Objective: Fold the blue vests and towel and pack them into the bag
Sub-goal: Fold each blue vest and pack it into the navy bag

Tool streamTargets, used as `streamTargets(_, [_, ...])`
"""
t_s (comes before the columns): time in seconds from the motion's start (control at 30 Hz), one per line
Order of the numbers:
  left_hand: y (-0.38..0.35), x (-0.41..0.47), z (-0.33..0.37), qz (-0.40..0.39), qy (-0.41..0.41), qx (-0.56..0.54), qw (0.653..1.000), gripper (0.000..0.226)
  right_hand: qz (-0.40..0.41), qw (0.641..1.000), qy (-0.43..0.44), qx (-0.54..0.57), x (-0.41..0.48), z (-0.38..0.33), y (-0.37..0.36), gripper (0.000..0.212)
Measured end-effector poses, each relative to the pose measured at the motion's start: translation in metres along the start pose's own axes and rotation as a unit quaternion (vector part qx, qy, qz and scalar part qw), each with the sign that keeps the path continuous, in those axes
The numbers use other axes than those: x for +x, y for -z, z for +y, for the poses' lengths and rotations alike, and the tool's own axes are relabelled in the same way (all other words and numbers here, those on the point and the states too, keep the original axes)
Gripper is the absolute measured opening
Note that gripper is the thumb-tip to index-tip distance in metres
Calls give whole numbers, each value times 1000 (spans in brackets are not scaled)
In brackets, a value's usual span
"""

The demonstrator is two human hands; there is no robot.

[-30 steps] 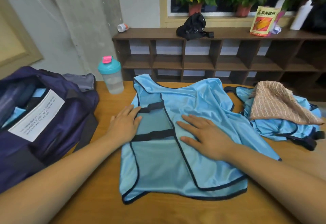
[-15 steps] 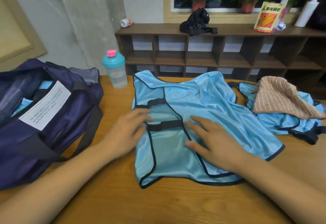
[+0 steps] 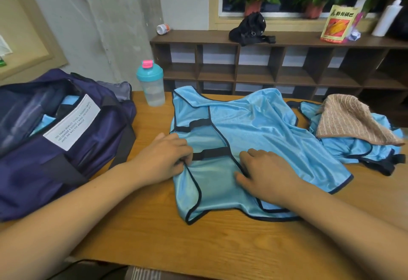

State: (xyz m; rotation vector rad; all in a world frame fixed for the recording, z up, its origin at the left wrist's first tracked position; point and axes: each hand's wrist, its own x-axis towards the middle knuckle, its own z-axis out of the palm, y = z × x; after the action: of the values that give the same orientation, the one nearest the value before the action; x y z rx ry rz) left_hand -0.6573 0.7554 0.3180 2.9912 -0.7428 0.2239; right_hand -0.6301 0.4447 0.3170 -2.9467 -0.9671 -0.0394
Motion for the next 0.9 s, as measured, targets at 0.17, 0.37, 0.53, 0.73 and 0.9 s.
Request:
streamTargets(0.17, [6,-10,-5,5,27,-8,1000,21,-42,998,-3,-44,-6,-11,9,23])
streamTargets(0.37, [13,-29,-10,7,32,-20,999,25,-26,990,-53,131,-2,-14,36,20])
streamTargets(0.53, [15,-46,-15,-3,50,-42,998,28,-119,981,-28,149,3,-15,42,19])
streamTargets(0.73, [12,-65,-15,-68,115,-69,989,13,-201,964,-15,174,-1,-15,47,28])
streamTargets(0.9, [15,-63,-4,-49,170,-108,978,41,-188,975,-39,113,-5,-28,44,41])
